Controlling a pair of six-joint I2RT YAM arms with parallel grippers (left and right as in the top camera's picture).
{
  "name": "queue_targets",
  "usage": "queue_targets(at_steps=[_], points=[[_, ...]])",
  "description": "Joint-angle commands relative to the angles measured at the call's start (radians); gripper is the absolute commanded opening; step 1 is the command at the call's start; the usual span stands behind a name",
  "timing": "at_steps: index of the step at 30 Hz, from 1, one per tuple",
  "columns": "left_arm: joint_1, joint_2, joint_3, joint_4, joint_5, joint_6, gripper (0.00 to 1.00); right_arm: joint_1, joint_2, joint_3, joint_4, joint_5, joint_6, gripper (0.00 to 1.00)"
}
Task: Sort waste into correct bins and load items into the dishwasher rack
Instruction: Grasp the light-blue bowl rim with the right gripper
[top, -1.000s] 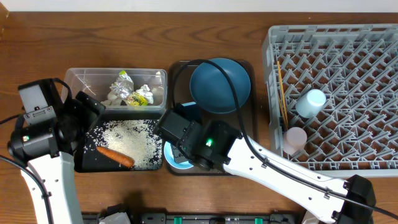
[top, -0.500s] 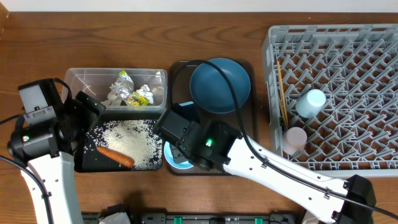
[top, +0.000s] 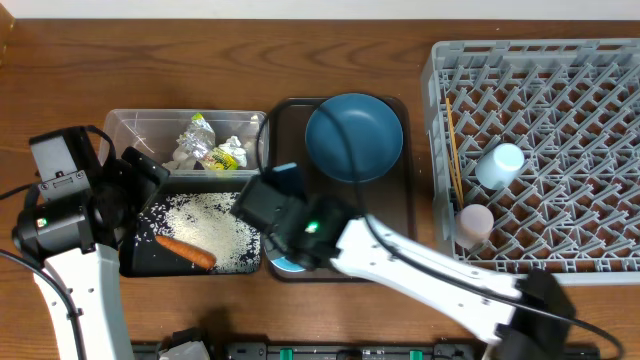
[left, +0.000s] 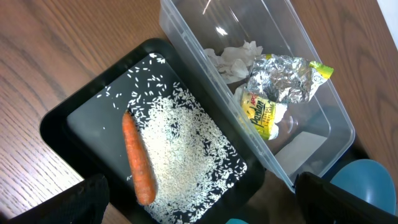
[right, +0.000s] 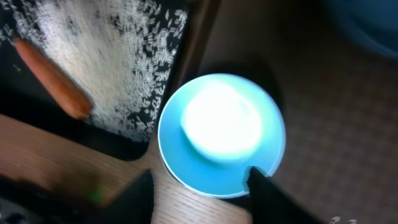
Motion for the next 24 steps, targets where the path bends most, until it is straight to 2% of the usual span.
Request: queue_targets(at_steps=[1,10,24], points=[[0.003,0.004,0.013,-0.003,-0.012,0.009,0.97,0.027,0.069,-0.001,0.011,0.017,0.003,0.52],[0.003,0.004,0.013,-0.003,-0.012,0.009,0.97,0.043,0.178,-0.001,0.019,0.017,-0.023,0.49],[0.003,0.004,0.013,-0.003,-0.012,0.009,0.97,0.087,0.196,-0.001,0.043,0.005,-0.023,0.5]])
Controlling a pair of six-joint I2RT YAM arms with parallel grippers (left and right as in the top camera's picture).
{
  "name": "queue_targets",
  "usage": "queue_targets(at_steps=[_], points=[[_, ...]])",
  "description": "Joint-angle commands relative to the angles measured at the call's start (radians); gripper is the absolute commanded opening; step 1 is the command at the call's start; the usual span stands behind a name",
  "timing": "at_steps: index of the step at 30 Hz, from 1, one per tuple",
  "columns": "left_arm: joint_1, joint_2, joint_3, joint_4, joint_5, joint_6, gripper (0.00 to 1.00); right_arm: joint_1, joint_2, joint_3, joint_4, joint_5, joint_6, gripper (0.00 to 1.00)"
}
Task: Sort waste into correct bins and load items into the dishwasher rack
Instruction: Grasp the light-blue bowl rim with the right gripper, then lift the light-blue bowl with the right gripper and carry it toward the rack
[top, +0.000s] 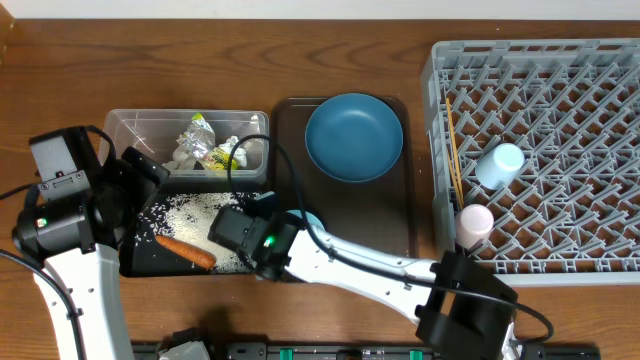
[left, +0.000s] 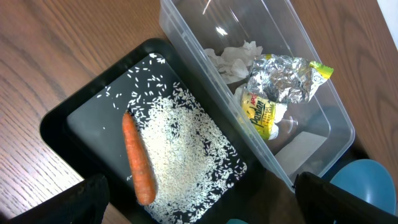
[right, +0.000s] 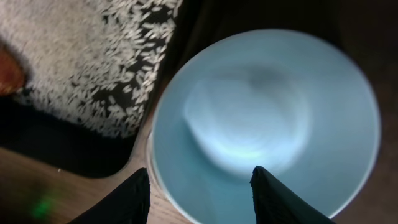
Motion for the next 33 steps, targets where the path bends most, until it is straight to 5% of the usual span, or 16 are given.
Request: queue_targets(at_steps=[1,9,14,23,28,33], points=[[0.003,0.004,0.013,-0.003,-0.012,0.01,0.97,0.027,0.011,-0.001,0.004,0.009,-0.007,0.5],[0.003,0.004,0.013,-0.003,-0.012,0.009,0.97,0.059,0.011,-0.002,0.001,0.054,-0.056,0.54],[0.003,0.004,0.013,-0.003,-0.012,0.009,0.97,0.06,0.011,-0.014,0.002,0.058,-0.056,0.44],[0.003,0.004,0.013,-0.003,-0.012,0.009,0.98,0.058,0.011,-0.104,0.038,0.081,-0.056,0.44],[0.003,0.004,0.013,-0.003,-0.012,0.009,0.97,0.047,0.011,-0.118,0.026,0.106,-0.056,0.32],[0.003,0.004,0.013,-0.003,-0.012,0.009,0.97,0.022,0.011,-0.118,0.011,0.11,-0.041,0.34]])
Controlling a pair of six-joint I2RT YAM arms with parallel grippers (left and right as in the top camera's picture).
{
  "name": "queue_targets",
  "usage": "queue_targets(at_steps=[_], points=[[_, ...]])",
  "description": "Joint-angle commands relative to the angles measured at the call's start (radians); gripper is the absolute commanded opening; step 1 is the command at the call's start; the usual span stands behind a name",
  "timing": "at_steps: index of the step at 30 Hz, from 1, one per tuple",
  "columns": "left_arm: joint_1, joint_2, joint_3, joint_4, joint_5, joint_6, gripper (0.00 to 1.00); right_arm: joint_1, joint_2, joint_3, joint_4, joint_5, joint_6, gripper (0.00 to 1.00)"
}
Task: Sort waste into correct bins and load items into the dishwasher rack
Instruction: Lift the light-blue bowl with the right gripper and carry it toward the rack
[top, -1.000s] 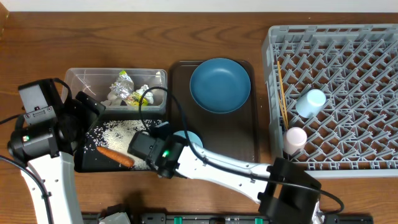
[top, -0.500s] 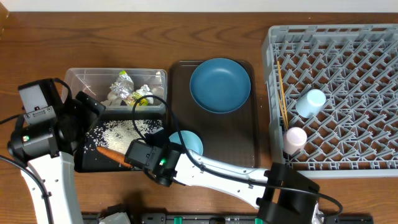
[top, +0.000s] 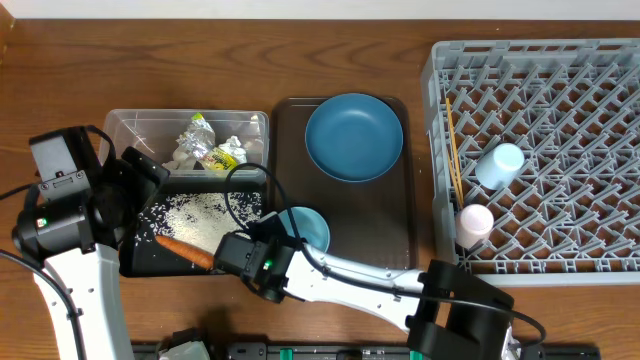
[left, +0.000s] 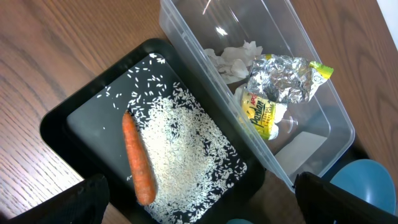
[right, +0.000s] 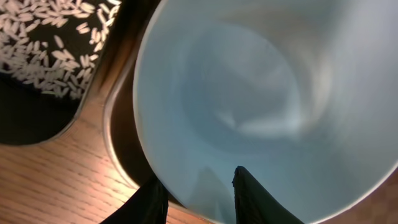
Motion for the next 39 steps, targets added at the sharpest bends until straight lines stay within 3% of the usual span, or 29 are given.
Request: queue_targets(at_steps=[1,5,9,39], points=[[0.003,0.004,0.013,-0.003,-0.012,0.009,0.97,-0.031,0.011,-0.006,-0.011,0.036,0.023,0.36],[0.003,0.004,0.013,-0.003,-0.012,0.009,0.98,-0.047,0.011,-0.006,-0.016,0.036,0.027,0.39],[0.003,0.004,0.013,-0.003,-0.012,0.009,0.97,-0.059,0.011,-0.006,-0.011,0.037,0.027,0.52],[0.003,0.004,0.013,-0.003,-0.012,0.009,0.97,-0.069,0.011,-0.033,0.089,0.013,0.027,0.58]])
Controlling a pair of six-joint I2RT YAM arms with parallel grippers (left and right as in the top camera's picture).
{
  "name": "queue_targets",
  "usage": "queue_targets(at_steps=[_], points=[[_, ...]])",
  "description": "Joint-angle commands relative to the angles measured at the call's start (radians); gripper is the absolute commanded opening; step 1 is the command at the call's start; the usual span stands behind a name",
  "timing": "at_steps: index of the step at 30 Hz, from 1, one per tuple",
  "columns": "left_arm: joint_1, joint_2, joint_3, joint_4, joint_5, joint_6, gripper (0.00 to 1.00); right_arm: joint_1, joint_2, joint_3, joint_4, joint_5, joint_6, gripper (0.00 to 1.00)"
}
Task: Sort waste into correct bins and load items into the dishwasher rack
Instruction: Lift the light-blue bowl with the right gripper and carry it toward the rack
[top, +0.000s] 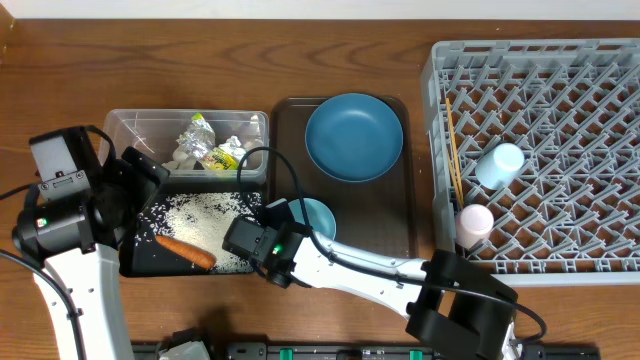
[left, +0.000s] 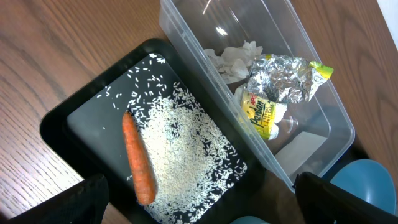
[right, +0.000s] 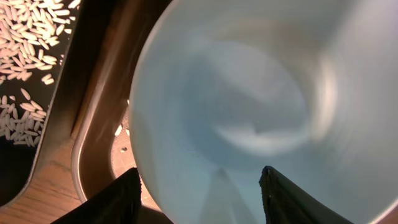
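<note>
A small light-blue bowl sits at the front left of the brown tray; it fills the right wrist view. My right gripper hangs open right over it, one finger outside the left rim, the other above the inside. Behind it lies a larger dark-blue bowl. The grey dishwasher rack stands at the right. My left gripper is open and empty above the black tray of rice and a carrot.
A clear bin behind the black tray holds foil, a wrapper and tissue. The rack carries chopsticks, a light-blue cup and a pink cup. A few rice grains lie on the brown tray.
My right gripper's fingers stand wider apart than before, and the wrist has shifted a little back and right over the small bowl. The left arm has not moved.
My right gripper looked down on the small bowl from well above. It then came lower and closer to the bowl's left rim. After that its fingers were narrow at the rim. Now they are spread wide, and the bowl shows slightly farther back on the tray.
</note>
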Motion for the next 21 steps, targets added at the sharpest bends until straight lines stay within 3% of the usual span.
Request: queue_targets(at_steps=[1,6,14,18,21], points=[[0.003,0.004,0.013,-0.003,-0.012,0.009,0.97,-0.013,0.011,-0.005,0.023,0.008,0.008,0.57],[0.003,0.004,0.013,-0.003,-0.012,0.009,0.97,-0.013,0.011,-0.005,0.028,0.008,0.007,0.32],[0.003,0.004,0.013,-0.003,-0.012,0.009,0.97,-0.013,0.011,-0.005,0.004,0.008,-0.001,0.2],[0.003,0.004,0.013,-0.003,-0.012,0.009,0.97,-0.013,0.011,-0.005,0.002,0.035,-0.001,0.04],[0.003,0.004,0.013,-0.003,-0.012,0.009,0.98,-0.014,0.011,-0.005,0.002,0.068,-0.001,0.01]])
